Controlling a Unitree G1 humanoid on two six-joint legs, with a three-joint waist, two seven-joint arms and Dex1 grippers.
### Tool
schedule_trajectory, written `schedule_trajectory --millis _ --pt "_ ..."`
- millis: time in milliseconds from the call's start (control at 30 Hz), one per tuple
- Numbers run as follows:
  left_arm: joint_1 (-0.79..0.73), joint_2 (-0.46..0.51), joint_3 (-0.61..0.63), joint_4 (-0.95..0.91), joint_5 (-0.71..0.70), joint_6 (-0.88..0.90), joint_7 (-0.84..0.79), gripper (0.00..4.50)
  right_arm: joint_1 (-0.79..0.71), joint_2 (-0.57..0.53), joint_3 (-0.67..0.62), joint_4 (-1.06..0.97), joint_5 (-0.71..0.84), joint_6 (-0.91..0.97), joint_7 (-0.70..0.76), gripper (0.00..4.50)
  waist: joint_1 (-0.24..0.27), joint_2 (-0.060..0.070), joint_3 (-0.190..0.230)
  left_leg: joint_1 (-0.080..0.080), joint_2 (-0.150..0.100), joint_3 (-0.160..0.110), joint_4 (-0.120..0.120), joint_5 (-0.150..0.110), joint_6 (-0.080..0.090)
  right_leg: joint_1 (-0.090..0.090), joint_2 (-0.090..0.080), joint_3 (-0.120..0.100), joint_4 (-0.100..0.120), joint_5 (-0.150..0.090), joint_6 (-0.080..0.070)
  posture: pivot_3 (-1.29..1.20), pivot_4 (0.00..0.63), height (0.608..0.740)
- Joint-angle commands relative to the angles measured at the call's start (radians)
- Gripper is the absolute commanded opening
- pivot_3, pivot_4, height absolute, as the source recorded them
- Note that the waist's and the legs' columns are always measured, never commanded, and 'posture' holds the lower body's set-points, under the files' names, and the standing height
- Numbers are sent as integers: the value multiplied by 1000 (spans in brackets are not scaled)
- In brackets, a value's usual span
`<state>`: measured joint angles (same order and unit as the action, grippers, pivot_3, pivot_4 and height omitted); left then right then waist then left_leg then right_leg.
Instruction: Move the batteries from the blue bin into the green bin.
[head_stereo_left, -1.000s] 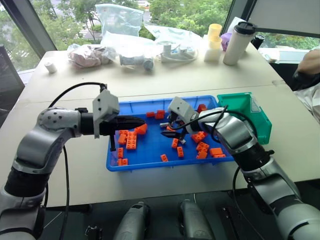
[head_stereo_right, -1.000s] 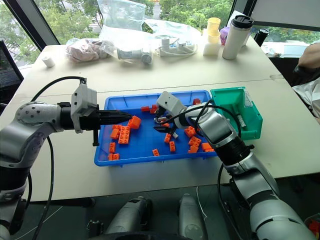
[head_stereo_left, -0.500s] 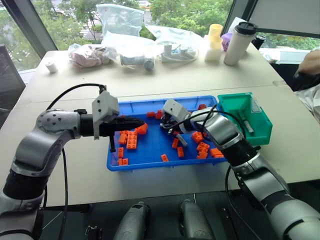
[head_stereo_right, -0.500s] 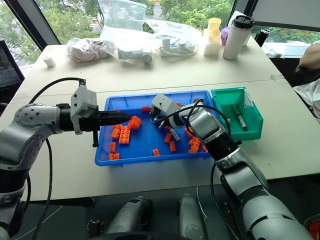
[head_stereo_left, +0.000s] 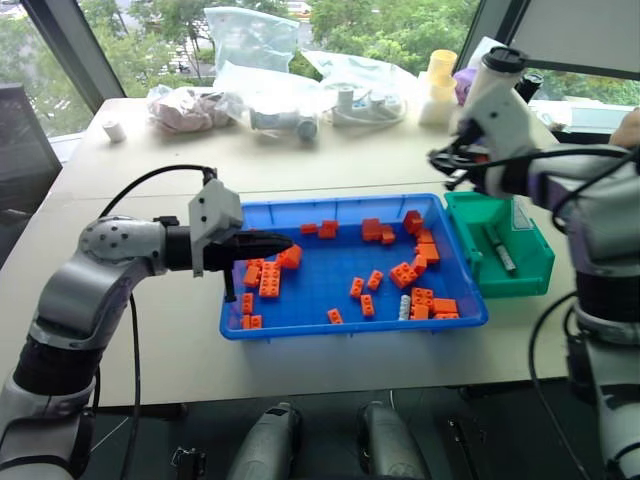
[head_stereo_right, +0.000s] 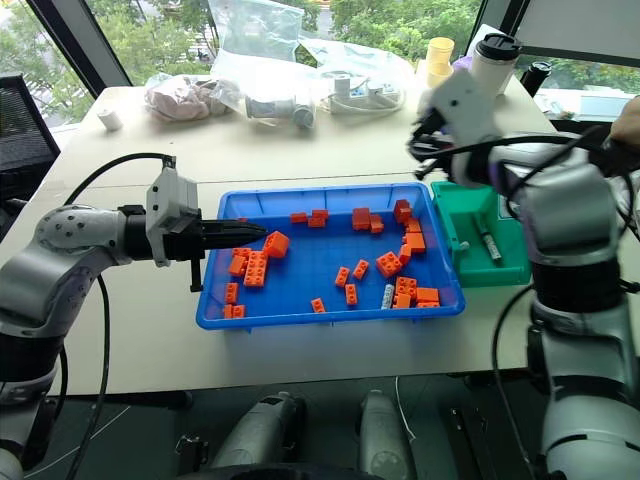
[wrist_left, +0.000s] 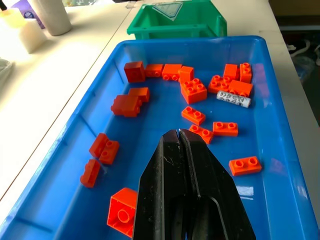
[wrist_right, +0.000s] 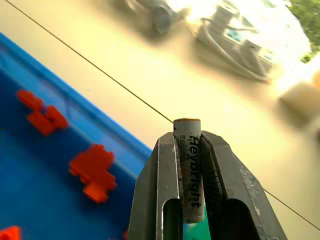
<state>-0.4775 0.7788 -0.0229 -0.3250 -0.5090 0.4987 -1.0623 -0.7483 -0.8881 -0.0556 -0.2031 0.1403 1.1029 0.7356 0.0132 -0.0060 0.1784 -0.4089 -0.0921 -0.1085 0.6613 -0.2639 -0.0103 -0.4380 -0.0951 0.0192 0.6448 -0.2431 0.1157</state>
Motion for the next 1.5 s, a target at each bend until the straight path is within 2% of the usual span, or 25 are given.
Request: schedule_trajectory --millis 33,167,300,400,467,600,733,867,1000,1167,1500 --pt "-25 -7 0 6 7 -28 -12 0 120 -91 -76 -54 10 -1 22 2 -5 0 0 0 0 1 0 0 0 0 0 1 0 0 0 0 150 740" --pt "-43 -21 -14 26 15 -39 -26 0 272 -143 -128 -94 42 0 41 2 -23 1 0 1 2 3 0 0 0 0 0 3 2 0 0 0 150 740" --pt "-64 -30 -28 52 27 -53 -42 0 357 -135 -149 -130 73 2 40 2017 -27 1 0 2 2 3 0 0 0 0 1 3 2 0 0 0 150 740" --pt "-69 -33 -29 57 28 -53 -50 0 328 -155 -142 -134 77 -9 34 3678 -25 1 0 2 2 3 0 0 0 0 1 3 2 0 0 0 150 740" --pt "-74 -36 -31 64 32 -55 -54 0 306 -177 -125 -144 95 -47 74 4464 -24 1 0 2 2 3 0 0 0 0 1 3 2 0 0 0 150 740" --pt "-77 -39 -31 67 35 -55 -59 0 218 -192 -55 -162 201 -142 248 4464 -25 1 0 2 2 2 0 0 0 0 1 2 2 0 0 0 150 740" --pt "-76 -43 -28 63 37 -51 -59 0 124 -176 82 -86 242 -238 417 4464 -26 1 0 2 2 2 0 0 0 0 2 2 1 0 0 0 150 740" --pt "-70 -42 -24 50 36 -46 -53 0 35 -144 283 79 144 -411 566 4464 -25 1 1 2 2 2 0 0 0 1 1 1 1 0 0 0 150 740" --pt "-59 -37 -14 33 32 -37 -43 0 -30 -89 375 201 96 -491 648 4464 -25 1 1 1 2 1 1 0 0 0 1 1 1 0 0 0 150 740" --pt "-13 -16 19 -21 21 -11 -13 0 -58 -21 478 297 2 -693 746 4464 -27 1 1 1 2 1 0 0 0 -1 1 1 1 0 0 0 150 740" --pt "15 -8 38 -62 5 15 20 0 -63 49 514 399 -121 -960 801 4464 -24 0 1 1 1 1 1 2 -4 0 1 1 1 0 0 0 150 740"
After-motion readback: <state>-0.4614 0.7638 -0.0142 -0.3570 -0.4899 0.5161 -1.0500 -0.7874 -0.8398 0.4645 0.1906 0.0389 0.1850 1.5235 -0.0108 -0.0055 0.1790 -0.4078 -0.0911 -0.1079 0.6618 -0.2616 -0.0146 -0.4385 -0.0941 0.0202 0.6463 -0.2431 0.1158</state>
